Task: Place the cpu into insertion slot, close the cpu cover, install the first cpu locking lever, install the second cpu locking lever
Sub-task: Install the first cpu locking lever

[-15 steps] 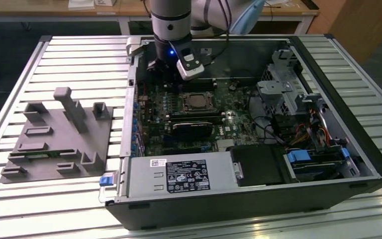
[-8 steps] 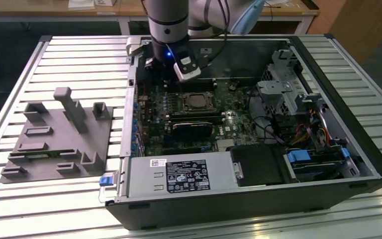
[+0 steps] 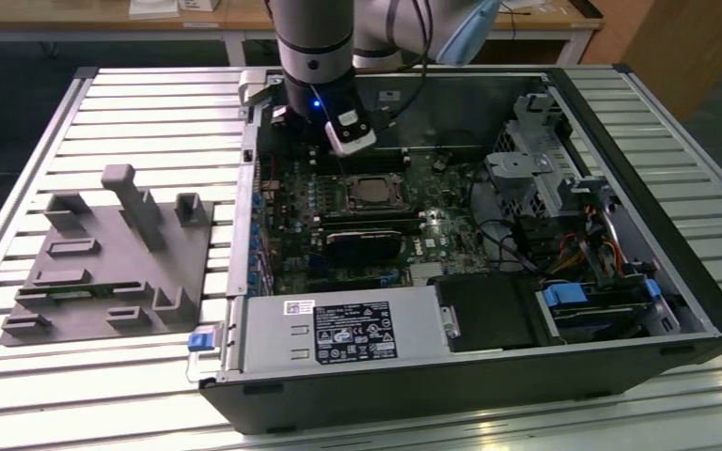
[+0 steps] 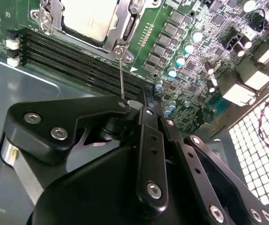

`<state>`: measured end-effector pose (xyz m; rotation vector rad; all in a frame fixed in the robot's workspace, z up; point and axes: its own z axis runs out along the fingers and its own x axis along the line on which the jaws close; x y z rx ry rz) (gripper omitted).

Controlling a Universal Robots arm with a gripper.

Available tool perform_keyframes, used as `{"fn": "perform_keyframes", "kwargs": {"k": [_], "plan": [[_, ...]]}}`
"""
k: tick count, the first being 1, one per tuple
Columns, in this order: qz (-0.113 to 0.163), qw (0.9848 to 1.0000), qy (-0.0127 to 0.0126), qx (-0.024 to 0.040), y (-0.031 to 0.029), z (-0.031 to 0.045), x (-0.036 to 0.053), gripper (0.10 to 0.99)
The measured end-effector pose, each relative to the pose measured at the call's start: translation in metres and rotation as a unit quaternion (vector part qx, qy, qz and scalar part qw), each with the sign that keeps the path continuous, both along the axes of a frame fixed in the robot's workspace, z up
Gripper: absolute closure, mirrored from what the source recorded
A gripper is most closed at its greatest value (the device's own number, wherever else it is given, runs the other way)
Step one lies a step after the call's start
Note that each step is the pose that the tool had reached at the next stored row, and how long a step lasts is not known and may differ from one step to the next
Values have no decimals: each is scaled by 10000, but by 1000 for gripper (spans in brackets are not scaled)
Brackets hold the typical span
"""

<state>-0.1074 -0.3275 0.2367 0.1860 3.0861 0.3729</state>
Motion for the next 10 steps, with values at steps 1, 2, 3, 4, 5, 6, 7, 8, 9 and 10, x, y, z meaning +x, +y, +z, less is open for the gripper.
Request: {"fn": "perform_keyframes", "kwargs": {"k": [1, 2, 3, 4, 5, 6, 7, 8, 9, 10], "plan": [[0, 10000, 0, 3, 0, 0, 0, 980], [0, 10000, 0, 6, -1, 0, 0, 980], [1, 10000, 0, 7, -1, 0, 3, 980], [1, 10000, 0, 8, -1, 0, 12, 980], [0, 10000, 0, 7, -1, 0, 27, 980], [0, 10000, 0, 7, -1, 0, 48, 980], [0, 10000, 1, 7, -1, 0, 73, 980], [0, 10000, 0, 7, -1, 0, 101, 980], [0, 10000, 0, 7, -1, -1, 131, 980], [0, 10000, 1, 7, -1, -1, 166, 980]]}}
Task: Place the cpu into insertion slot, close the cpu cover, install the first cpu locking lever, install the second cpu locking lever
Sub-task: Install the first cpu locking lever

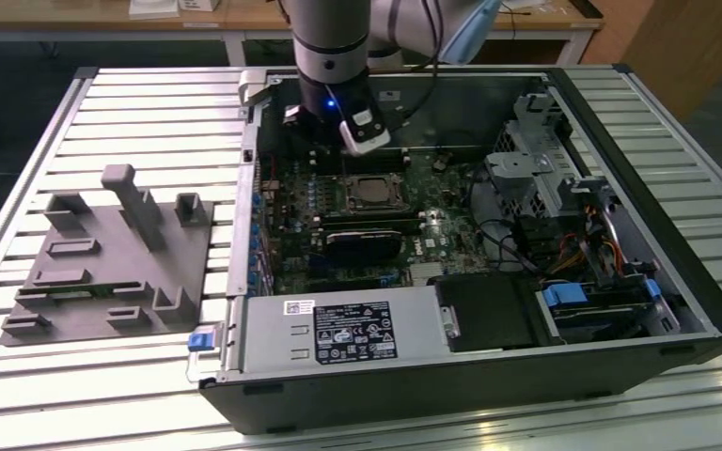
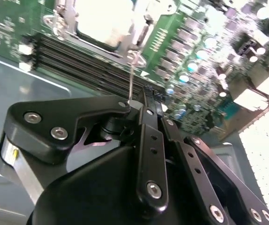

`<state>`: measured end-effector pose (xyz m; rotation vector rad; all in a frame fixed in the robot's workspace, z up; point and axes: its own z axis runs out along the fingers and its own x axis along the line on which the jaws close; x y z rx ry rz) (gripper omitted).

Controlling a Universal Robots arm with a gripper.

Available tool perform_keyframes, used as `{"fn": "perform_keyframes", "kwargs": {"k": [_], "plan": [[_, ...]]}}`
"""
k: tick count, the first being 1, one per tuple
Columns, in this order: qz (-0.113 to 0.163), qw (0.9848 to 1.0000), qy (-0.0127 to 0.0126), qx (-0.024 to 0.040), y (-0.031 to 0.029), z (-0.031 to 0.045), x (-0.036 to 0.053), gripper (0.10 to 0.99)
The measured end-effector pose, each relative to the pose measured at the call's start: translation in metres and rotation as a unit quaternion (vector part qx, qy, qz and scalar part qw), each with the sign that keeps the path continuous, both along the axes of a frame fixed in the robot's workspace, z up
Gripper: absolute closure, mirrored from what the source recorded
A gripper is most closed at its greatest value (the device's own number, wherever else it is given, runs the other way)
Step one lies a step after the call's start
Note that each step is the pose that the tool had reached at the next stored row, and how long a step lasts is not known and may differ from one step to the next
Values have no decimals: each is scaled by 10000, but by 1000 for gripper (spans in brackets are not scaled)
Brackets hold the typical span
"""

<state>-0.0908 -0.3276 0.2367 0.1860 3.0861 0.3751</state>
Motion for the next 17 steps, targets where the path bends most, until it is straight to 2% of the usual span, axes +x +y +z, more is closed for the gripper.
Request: {"fn": "perform_keyframes", "kwargs": {"k": [17], "plan": [[-5, 10000, 3, -4, 0, 0, 541, 980]]}}
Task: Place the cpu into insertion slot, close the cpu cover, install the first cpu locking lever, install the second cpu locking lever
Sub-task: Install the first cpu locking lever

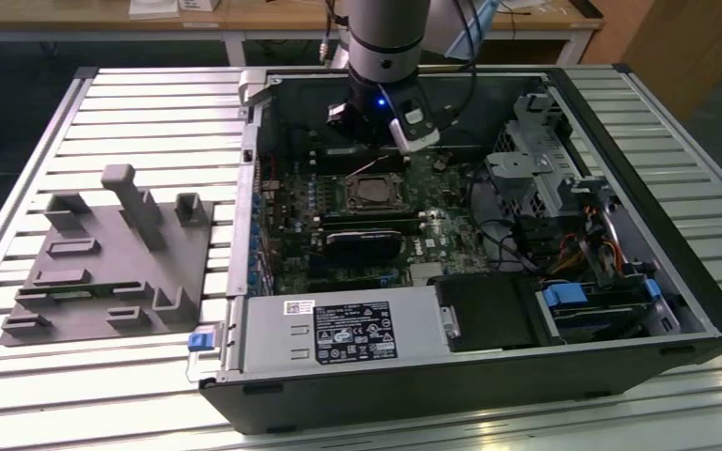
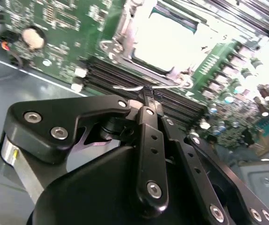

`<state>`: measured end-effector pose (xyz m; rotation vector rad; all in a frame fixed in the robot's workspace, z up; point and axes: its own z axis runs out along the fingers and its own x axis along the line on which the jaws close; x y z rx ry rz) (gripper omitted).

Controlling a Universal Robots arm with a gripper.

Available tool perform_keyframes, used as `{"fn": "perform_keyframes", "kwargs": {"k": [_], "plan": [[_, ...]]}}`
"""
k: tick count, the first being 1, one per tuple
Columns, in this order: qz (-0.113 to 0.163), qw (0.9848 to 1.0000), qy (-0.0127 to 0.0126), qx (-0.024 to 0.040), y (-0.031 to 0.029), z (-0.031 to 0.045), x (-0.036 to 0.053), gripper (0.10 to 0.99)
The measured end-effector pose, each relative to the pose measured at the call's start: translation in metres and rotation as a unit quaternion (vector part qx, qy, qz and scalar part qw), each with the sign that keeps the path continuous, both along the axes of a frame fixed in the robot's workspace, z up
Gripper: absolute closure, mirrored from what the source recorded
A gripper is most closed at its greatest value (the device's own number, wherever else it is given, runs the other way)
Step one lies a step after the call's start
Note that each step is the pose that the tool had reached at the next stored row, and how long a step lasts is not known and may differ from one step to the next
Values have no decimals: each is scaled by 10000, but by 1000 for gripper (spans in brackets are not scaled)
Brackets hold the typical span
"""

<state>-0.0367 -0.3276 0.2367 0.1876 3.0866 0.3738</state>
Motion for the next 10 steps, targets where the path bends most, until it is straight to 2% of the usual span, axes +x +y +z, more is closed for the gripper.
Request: {"fn": "perform_keyframes", "kwargs": {"k": [6, 8, 10], "plan": [[0, 10000, 0, -3, 0, 0, 15, 980], [0, 10000, -17, -34, 1, -5, 15, 980], [0, 9999, -50, -98, 0, -15, 12, 980]]}}
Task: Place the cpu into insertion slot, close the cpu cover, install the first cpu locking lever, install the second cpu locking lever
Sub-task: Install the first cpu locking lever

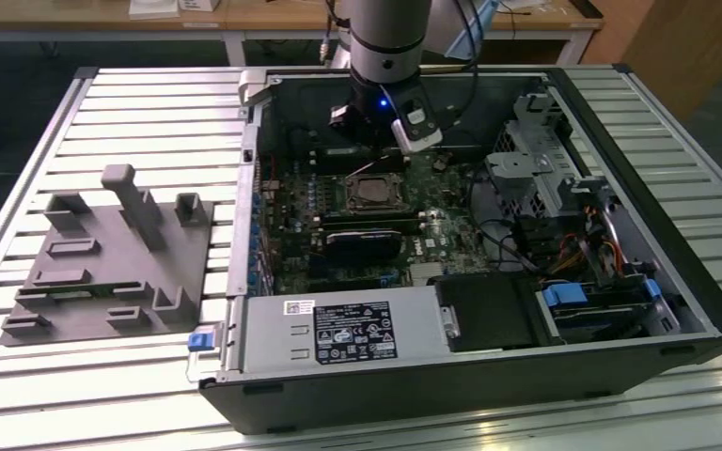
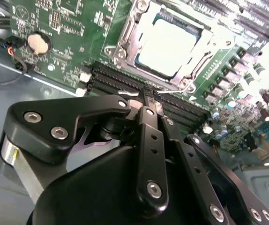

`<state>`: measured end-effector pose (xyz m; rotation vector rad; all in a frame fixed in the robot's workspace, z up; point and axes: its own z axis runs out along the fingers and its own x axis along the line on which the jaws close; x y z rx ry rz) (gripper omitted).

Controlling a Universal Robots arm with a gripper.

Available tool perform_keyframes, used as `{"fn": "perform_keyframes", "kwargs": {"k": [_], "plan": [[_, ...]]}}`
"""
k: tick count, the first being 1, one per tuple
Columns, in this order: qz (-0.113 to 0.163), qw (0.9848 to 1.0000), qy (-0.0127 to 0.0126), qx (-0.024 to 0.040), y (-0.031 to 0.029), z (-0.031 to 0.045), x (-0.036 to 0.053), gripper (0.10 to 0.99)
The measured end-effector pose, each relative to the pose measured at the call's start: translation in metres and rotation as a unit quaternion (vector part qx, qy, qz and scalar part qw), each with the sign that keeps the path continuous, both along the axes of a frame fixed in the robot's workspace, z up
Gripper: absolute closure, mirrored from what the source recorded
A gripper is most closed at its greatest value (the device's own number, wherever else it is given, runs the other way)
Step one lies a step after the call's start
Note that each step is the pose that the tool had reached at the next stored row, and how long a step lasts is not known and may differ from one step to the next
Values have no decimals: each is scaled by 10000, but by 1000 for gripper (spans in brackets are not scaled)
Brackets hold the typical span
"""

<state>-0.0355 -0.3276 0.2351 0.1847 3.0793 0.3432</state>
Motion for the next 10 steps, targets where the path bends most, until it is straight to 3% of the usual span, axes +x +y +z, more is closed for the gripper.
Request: {"fn": "perform_keyframes", "kwargs": {"k": [3, 6, 10], "plan": [[0, 10000, -65, -60, 0, -20, -6, 980], [-1, 9999, -129, -67, 1, -47, -14, 980], [-1, 9999, -140, -68, 23, -68, -15, 980]]}}
